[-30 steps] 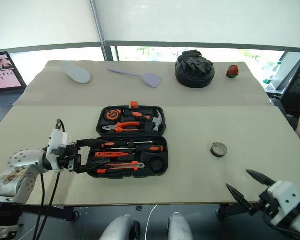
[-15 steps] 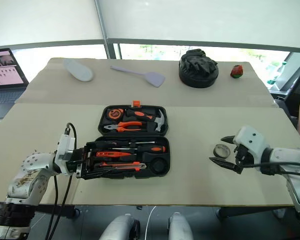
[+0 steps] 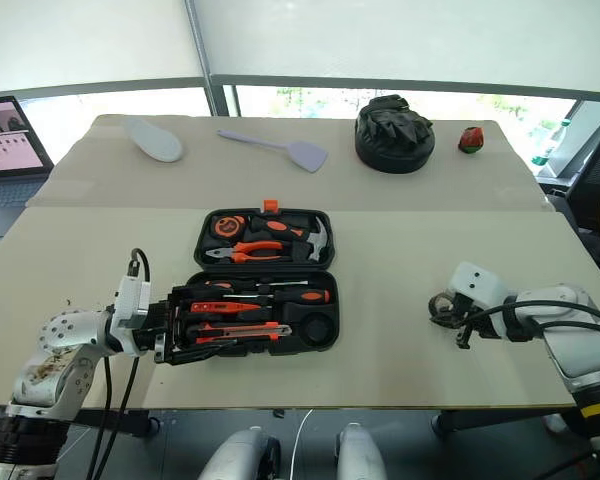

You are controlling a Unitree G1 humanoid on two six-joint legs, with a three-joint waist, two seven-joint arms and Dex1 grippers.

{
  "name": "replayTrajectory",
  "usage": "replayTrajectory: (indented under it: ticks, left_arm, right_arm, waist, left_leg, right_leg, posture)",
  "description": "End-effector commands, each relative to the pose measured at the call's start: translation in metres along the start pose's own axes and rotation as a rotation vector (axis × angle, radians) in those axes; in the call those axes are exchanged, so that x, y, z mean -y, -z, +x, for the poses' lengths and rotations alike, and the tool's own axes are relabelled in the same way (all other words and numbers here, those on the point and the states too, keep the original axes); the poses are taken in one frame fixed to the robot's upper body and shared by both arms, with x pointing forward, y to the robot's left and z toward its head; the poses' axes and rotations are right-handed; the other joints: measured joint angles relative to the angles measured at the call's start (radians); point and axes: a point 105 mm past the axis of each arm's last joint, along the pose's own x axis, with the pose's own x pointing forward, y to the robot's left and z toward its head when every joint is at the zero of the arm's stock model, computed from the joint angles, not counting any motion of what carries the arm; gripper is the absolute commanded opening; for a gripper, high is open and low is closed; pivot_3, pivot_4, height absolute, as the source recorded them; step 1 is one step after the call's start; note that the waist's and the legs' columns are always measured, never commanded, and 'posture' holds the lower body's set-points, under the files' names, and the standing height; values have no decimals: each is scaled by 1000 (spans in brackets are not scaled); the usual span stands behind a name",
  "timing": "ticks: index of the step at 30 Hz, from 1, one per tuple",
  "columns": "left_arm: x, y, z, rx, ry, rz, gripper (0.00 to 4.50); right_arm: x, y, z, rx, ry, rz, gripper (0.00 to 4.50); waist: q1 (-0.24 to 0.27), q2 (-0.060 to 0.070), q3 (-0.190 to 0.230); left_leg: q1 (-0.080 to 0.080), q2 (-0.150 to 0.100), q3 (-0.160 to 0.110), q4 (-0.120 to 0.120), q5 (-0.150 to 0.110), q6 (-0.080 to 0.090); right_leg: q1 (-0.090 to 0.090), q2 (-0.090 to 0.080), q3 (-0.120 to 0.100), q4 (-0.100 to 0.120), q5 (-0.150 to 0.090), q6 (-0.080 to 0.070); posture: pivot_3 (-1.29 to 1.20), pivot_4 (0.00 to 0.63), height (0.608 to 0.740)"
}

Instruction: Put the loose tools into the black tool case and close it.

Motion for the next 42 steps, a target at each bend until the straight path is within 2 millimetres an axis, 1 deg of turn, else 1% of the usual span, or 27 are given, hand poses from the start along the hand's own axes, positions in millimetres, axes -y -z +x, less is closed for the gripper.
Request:
replayTrajectory:
  ticks: [1,2,3,4,5,7,8,9,10,13,15,18,19,23,25,26,29,31,32,34,36,37,38,40,41,42]
  left_arm:
    - [-1,-12,-5,23,-6,46,4500]
    - [-1,-12,-6,20,-6,46,4500]
    - [-1,-11,-7,16,-5,46,4500]
    - [-1,-11,-8,14,-5,46,4500]
    - [-1,-10,-9,9,-4,46,4500]
    - [0,-8,-10,3,-3,45,4500]
    - [1,-7,-10,3,-1,46,4500]
    - [2,-7,-10,3,2,46,4500]
    - [2,-7,-9,5,4,47,4500]
    - [8,-7,-8,6,26,39,4500]
    - [10,-7,-9,4,32,39,4500]
    - [12,-6,-9,-1,30,45,4500]
    - [13,-6,-12,-10,26,51,4500]
    - [13,-4,-17,-27,11,52,4500]
    - [13,-3,-19,-36,5,56,4500]
    - [13,-3,-19,-40,2,58,4500]
    - [12,-3,-21,-43,-11,62,4500]
    - [9,-3,-25,-56,-38,59,4500]
    - [5,-2,-27,-66,-77,67,4500]
    - [-3,-1,-32,-69,-151,55,4500]
    - [-11,1,-42,-81,-237,26,4500]
    - [-14,2,-48,-87,-277,13,4500]
    - [-18,5,-56,-103,-320,-14,4500]
    - [-26,12,-72,-143,-404,-47,4500]
    - [-34,16,-81,-179,-471,-42,4500]
    - [-42,18,-90,-199,-542,-36,4246]
  right_arm:
    - [-25,-60,-10,187,-174,-116,75]
    - [-37,-83,-11,268,-233,-120,75]
    - [-47,-103,-11,331,-278,-121,75]
    - [-53,-115,-12,370,-309,-121,75]
    - [-68,-128,-11,391,-380,-149,75]
    - [-87,-142,-4,401,-459,-178,75]
    - [-92,-147,2,408,-470,-175,75]
    - [-94,-151,10,414,-457,-158,75]
    - [-95,-150,16,405,-450,-152,75]
    - [-105,-137,33,323,-480,-176,75]
    - [-110,-137,40,310,-499,-154,75]
    - [-114,-129,47,249,-512,-170,75]
    - [-112,-128,49,223,-493,-191,75]
    - [-108,-130,54,183,-466,-196,75]
    - [-108,-128,57,149,-470,-199,75]
    - [-108,-127,58,139,-473,-201,799]
    - [-113,-131,56,135,-505,-212,1654]
    - [-114,-138,53,151,-519,-233,2462]
    - [-114,-140,48,157,-536,-248,2688]
    - [-112,-143,40,159,-551,-290,3408]
    - [-110,-152,25,214,-588,-285,4116]
    - [-108,-156,18,246,-603,-283,4363]
    - [-105,-159,8,281,-631,-265,4454]
    - [-96,-164,-7,363,-641,-229,4454]
    - [-87,-162,-10,371,-602,-209,4454]
    - [-74,-158,-9,357,-528,-185,4484]
  waist:
    - [-6,0,0]
    - [-11,0,0]
    - [-15,0,0]
    - [-20,0,0]
    - [-21,0,0]
    - [-16,0,0]
    - [-12,0,0]
    - [-9,-1,0]
    - [-5,-1,0]
    - [7,-1,0]
    - [7,-1,0]
    - [6,-1,0]
    - [7,-1,0]
    - [4,-1,0]
    - [7,-1,0]
    - [8,-1,0]
    - [8,-1,0]
    - [7,-1,0]
    - [6,-1,0]
    - [5,-1,0]
    - [4,-1,1]
    - [3,-1,1]
    - [3,-1,1]
    - [3,-1,1]
    - [2,-1,1]
    - [2,-1,1]
  left_leg:
    - [0,0,0,0,0,0]
    - [0,1,0,-1,0,0]
    - [-1,1,0,-1,0,0]
    - [0,1,-1,-1,0,0]
    - [-1,3,-1,-1,0,0]
    - [0,2,-3,-1,0,0]
    - [-1,2,-3,-1,0,0]
    - [-1,2,-4,-1,0,0]
    - [-1,2,-4,-1,0,0]
    - [-3,-2,-4,0,0,-1]
    - [-3,-2,-3,0,0,-1]
    - [-3,-2,-3,0,0,-1]
    - [-3,-2,-3,0,0,-1]
    - [-2,0,-3,0,0,-1]
    - [-2,-1,-3,0,0,-1]
    - [-2,-1,-3,0,0,-1]
    - [-2,-1,-3,0,0,-1]
    - [-2,-1,-3,0,0,-1]
    - [-2,-1,-3,-1,0,-1]
    - [-2,-1,-3,-1,0,-1]
    - [-3,0,-4,-2,0,-1]
    - [-3,0,-4,-2,0,-1]
    - [-3,0,-4,-1,0,-1]
    - [-2,0,-4,-1,0,-1]
    - [-2,0,-4,-1,0,-1]
    - [-2,0,-4,-1,0,-1]
  right_leg:
    - [-1,0,0,1,0,0]
    - [-2,1,0,1,0,0]
    - [-2,1,0,1,0,0]
    - [-2,1,0,1,0,0]
    - [-3,2,0,1,1,-2]
    - [-2,2,-1,1,1,-2]
    - [-2,2,-1,1,1,-2]
    - [-2,2,-2,0,1,-2]
    - [-2,1,-3,0,1,-2]
    - [-3,-3,-3,0,2,-1]
    - [-2,-4,-3,-2,2,0]
    - [-3,-3,-3,-2,3,0]
    - [-3,-3,-3,-2,3,0]
    - [-3,-2,-3,-1,2,-1]
    - [-2,-2,-4,-1,2,-1]
    - [-2,-2,-3,-1,2,-1]
    - [-2,-2,-4,-2,2,-1]
    - [-2,-2,-4,-2,2,-1]
    - [-2,-2,-4,-2,2,-1]
    - [-3,-1,-4,-2,2,-1]
    - [-3,-1,-4,-2,2,-1]
    - [-3,-1,-4,-2,2,-1]
    - [-3,-1,-4,-2,2,-1]
    - [-3,-2,-4,-2,2,-1]
    - [-2,-1,-4,-2,2,-1]
    - [-2,-1,-4,-2,2,-1]
  posture:
    - [0,150,740]
    - [0,150,740]
    - [0,150,740]
    - [0,150,740]
    - [0,150,740]
    - [0,150,740]
    - [0,150,740]
    - [0,150,740]
    - [0,150,740]
    - [0,150,740]
    - [0,150,740]
    - [0,150,740]
    - [0,150,740]
    - [0,150,740]
    - [0,150,740]
    - [0,150,740]
    - [0,150,740]
    - [0,150,740]
    - [0,150,740]
    - [0,150,740]
    - [0,150,740]
    - [0,150,740]
    - [0,150,740]
    - [0,150,740]
    - [0,150,740]
    - [0,150,740]
